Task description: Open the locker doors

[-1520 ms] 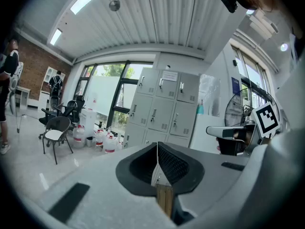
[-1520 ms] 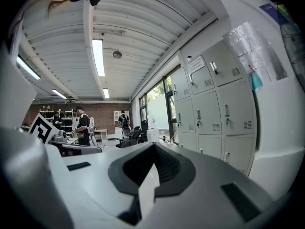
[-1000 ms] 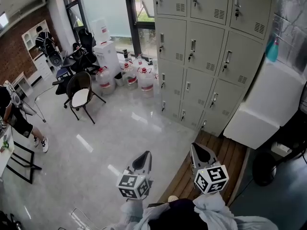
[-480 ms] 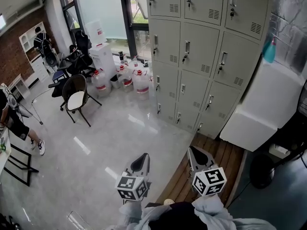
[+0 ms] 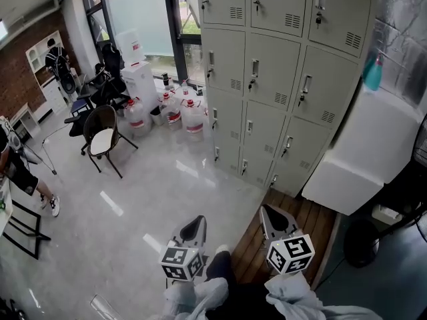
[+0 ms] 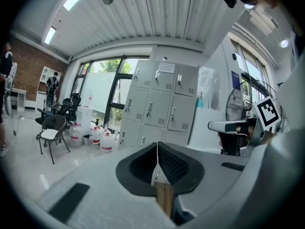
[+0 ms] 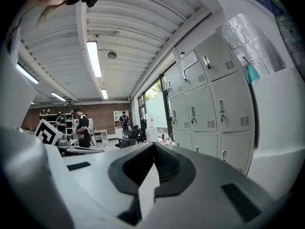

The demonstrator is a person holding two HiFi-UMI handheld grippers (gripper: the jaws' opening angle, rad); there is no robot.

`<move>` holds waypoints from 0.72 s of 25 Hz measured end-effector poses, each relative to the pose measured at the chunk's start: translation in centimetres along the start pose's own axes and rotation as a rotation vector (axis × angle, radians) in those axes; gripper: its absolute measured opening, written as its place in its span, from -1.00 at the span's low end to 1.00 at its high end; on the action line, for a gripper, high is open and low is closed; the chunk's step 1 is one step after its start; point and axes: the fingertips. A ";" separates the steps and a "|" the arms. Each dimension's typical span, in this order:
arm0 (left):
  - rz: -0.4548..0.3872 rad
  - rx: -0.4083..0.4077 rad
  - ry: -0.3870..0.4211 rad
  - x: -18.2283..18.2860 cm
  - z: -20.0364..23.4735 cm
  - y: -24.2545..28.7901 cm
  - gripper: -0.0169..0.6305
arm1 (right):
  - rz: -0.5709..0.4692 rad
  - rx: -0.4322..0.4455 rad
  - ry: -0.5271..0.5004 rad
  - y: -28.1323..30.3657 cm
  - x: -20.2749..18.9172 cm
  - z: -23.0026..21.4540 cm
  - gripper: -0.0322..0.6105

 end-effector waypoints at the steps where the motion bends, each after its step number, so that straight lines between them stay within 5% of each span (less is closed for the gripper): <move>1: -0.002 -0.002 0.000 0.2 -0.1 0.4 -0.91 | -0.003 -0.002 0.000 0.2 0.1 -0.3 -0.90; 18: -0.004 -0.071 0.004 3.1 0.7 13.1 -0.91 | -0.009 -0.057 -0.004 7.9 1.9 -9.2 -0.90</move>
Point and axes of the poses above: the fingertips, and each gripper's own axes: y forward along the fingers, z to its left, x out of its top, and after that the axes turned 1 degree about x, right-handed
